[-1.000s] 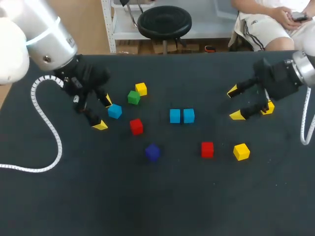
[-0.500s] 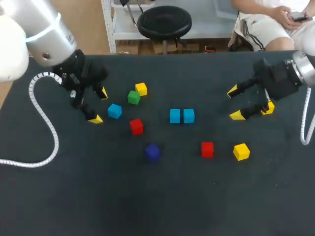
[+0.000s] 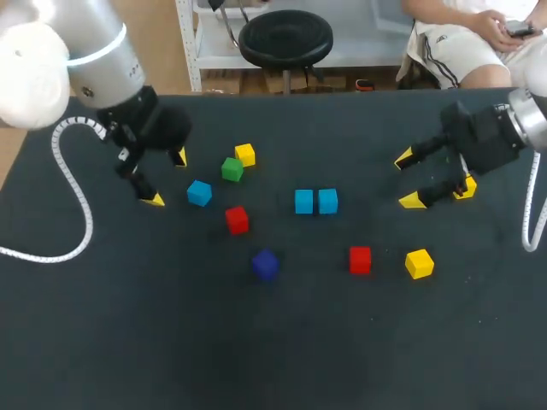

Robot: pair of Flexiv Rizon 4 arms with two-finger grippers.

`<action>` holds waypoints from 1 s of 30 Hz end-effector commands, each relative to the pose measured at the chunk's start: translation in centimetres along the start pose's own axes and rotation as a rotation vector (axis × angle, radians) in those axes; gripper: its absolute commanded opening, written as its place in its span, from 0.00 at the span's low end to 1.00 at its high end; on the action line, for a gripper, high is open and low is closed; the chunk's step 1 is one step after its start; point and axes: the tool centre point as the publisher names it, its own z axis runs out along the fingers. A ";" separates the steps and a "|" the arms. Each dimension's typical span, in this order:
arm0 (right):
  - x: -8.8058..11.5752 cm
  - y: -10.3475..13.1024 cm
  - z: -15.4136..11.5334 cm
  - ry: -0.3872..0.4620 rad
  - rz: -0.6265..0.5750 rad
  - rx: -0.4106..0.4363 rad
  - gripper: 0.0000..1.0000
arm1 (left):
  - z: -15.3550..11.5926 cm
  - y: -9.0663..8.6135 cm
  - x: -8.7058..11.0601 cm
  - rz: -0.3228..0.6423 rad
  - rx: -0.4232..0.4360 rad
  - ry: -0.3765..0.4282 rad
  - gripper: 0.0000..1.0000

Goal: Place the blue cubes, place green cubes on the blue cubes, place the yellow cubes on the green cubes, then place the red cubes on the yellow cubes, and place purple cube on the red cubes.

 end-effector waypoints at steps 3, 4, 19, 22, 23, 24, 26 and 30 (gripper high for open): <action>0.0 0.0 0.0 -0.002 -0.001 0.000 1.00 | 0.9 2.6 -0.2 -0.008 0.087 0.006 1.00; 0.0 0.0 0.0 -0.002 -0.001 0.000 1.00 | 1.1 2.8 -0.5 -0.004 0.101 0.013 1.00; 0.0 0.0 0.0 -0.002 -0.001 0.000 1.00 | 4.1 1.8 -2.4 -0.051 0.203 0.042 1.00; 0.0 0.0 0.0 -0.002 -0.001 0.000 1.00 | 4.2 1.8 -2.2 -0.068 0.202 0.052 1.00; 0.0 0.0 0.0 -0.002 -0.001 0.000 1.00 | 4.1 1.8 -2.1 -0.075 0.201 0.057 1.00; 0.0 0.0 0.0 -0.002 -0.001 0.000 1.00 | 4.1 1.9 -2.0 -0.078 0.198 0.061 1.00; 0.0 0.0 0.0 -0.002 -0.001 0.000 1.00 | 3.9 2.0 -1.9 -0.081 0.194 0.073 1.00; 0.0 0.0 0.0 -0.002 -0.001 0.000 1.00 | 3.8 2.4 -1.6 -0.094 0.183 0.076 1.00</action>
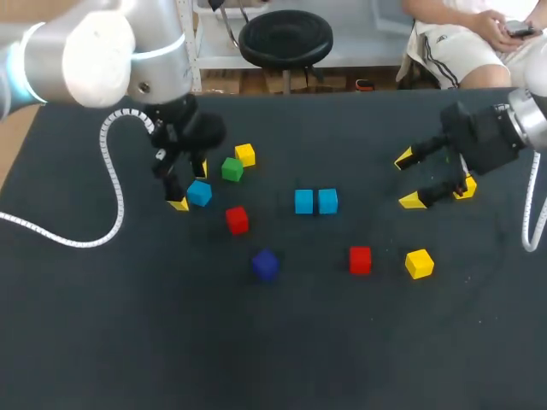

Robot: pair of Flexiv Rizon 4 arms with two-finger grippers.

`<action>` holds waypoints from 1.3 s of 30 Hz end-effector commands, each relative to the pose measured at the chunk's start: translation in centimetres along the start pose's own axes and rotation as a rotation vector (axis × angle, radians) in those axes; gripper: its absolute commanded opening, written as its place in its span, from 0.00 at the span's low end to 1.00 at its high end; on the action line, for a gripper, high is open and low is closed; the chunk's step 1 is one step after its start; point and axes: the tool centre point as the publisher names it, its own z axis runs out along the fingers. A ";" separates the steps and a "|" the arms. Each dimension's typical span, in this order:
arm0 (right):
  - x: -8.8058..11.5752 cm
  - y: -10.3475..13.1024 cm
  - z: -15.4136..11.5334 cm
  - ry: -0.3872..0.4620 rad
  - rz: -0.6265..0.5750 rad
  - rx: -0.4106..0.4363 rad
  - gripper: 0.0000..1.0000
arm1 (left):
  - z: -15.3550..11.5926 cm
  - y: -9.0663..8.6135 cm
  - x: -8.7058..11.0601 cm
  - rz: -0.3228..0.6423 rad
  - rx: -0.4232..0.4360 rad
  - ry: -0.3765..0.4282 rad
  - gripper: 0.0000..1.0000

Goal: Place the blue cubes, place green cubes on the blue cubes, place the yellow cubes on the green cubes, then place the red cubes on the yellow cubes, and place purple cube on the red cubes.

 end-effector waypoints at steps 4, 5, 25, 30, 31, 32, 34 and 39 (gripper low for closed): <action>0.0 0.0 0.0 -0.002 -0.001 0.000 1.00 | -0.2 0.7 0.1 -0.010 0.013 0.002 1.00; 0.0 0.0 0.0 -0.002 -0.001 0.000 1.00 | -0.1 0.6 0.0 -0.010 0.013 0.001 1.00; 0.0 0.0 0.0 -0.002 -0.001 0.000 1.00 | 1.0 -0.1 0.2 -0.057 -0.010 -0.049 0.43; 0.0 0.0 0.0 -0.002 -0.001 0.000 1.00 | 1.1 -0.2 0.1 -0.058 -0.019 -0.059 0.40; 0.0 0.0 0.0 -0.002 -0.001 0.000 1.00 | 1.1 -0.2 0.0 -0.057 -0.021 -0.062 0.40; 0.0 0.0 0.0 -0.002 -0.001 0.000 1.00 | 1.1 -0.3 0.0 -0.056 -0.022 -0.063 0.41; 0.0 0.0 0.0 -0.002 -0.001 0.000 1.00 | 1.2 -0.4 -0.1 -0.054 -0.025 -0.066 0.38; 0.0 0.0 0.0 -0.002 -0.001 0.000 1.00 | 1.1 -1.0 -0.3 -0.114 -0.036 -0.056 0.08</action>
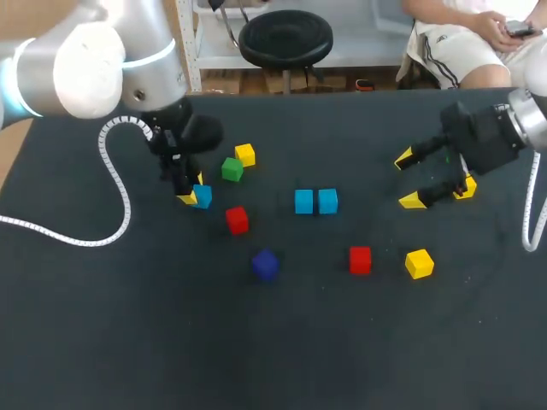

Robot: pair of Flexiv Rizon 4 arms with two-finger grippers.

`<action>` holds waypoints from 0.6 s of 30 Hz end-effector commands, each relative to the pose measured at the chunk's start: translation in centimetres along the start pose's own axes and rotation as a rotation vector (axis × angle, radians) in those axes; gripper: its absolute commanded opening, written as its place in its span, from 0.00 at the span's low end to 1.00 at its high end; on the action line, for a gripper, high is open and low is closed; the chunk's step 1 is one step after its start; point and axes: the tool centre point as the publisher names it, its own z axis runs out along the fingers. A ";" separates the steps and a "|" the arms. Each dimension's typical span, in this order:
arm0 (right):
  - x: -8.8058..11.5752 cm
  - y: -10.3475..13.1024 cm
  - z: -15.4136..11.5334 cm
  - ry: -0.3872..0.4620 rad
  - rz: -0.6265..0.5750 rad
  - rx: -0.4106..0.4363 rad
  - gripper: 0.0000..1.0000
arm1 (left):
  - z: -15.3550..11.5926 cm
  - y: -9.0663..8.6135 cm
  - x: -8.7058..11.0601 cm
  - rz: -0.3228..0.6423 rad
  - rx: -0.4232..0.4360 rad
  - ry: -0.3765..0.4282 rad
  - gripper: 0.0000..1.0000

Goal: Place the blue cubes, place green cubes on the blue cubes, place the yellow cubes on the green cubes, then place the red cubes on the yellow cubes, and place purple cube on the red cubes.

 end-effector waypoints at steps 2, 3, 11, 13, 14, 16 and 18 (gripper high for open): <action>0.0 0.0 0.0 -0.002 -0.001 0.000 1.00 | -0.2 -1.3 -0.1 -0.071 -0.025 0.026 0.00; 0.0 0.0 0.0 -0.002 -0.001 0.000 1.00 | -0.3 -1.5 -0.2 -0.097 -0.023 0.035 0.00; 0.0 0.0 0.0 -0.002 -0.001 0.000 1.00 | -2.0 -3.0 -2.0 -0.219 -0.078 0.039 0.00; 0.0 0.0 0.0 -0.002 -0.001 0.000 1.00 | -2.6 -3.3 -2.6 -0.231 -0.099 0.014 0.00; 0.0 0.0 0.0 -0.002 -0.001 0.000 1.00 | -2.9 -3.4 -3.0 -0.231 -0.112 0.005 0.00; 0.0 0.0 0.0 -0.002 -0.001 0.000 1.00 | -3.4 -3.6 -3.7 -0.226 -0.123 -0.010 0.00; 0.0 0.0 0.0 -0.002 -0.001 0.000 1.00 | -3.9 -3.7 -4.3 -0.197 -0.137 -0.017 0.00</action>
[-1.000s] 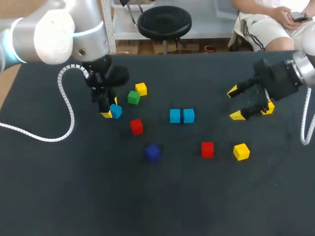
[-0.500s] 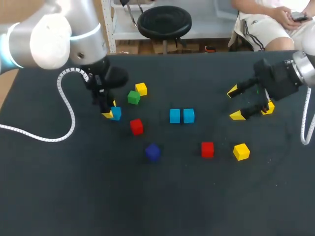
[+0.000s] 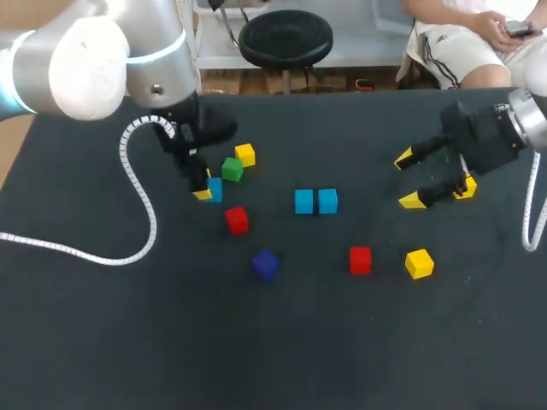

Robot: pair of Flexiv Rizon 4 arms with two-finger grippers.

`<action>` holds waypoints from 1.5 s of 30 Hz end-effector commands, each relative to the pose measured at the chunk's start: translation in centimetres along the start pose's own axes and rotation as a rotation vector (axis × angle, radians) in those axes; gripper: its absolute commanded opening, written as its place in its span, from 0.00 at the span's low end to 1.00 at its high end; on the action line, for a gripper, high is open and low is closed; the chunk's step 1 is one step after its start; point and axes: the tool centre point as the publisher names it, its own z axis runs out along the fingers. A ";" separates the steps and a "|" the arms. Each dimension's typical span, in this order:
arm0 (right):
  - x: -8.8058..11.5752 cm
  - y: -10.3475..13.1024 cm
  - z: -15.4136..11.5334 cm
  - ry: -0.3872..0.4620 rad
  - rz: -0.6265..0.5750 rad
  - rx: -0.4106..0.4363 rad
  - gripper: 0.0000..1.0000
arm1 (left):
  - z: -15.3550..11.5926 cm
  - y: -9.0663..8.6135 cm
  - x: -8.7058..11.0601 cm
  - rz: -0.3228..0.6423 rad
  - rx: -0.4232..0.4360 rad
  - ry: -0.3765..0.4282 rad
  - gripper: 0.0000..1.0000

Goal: Place the blue cubes, place green cubes on the blue cubes, place the yellow cubes on the green cubes, then place the red cubes on the yellow cubes, and place purple cube on the red cubes.

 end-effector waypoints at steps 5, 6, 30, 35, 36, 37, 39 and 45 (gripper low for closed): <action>0.0 0.0 0.0 -0.002 -0.001 0.001 1.00 | -2.1 -1.6 -1.4 0.118 -0.090 -0.024 0.00; 0.0 0.0 0.0 -0.002 -0.001 0.001 1.00 | -2.1 -1.6 -1.6 0.122 -0.091 -0.024 0.00; 0.0 0.0 0.0 -0.002 -0.001 0.001 1.00 | -1.9 -4.0 -5.4 0.048 0.035 -0.038 0.00; 0.0 0.0 0.0 -0.002 -0.001 0.001 1.00 | -1.9 -4.0 -5.5 0.066 0.032 -0.041 0.00; 0.0 0.0 0.0 -0.002 -0.001 0.001 1.00 | -1.9 -4.0 -5.5 0.066 0.032 -0.041 0.00; 0.0 0.0 0.0 -0.002 -0.001 0.001 1.00 | -1.9 -4.0 -5.5 0.066 0.032 -0.041 0.00; 0.0 0.0 0.0 -0.002 -0.001 0.001 1.00 | -1.9 -4.0 -5.5 0.066 0.032 -0.041 0.00; 0.0 0.0 0.0 -0.002 -0.001 0.001 1.00 | -1.9 -4.0 -5.5 0.066 0.032 -0.041 0.00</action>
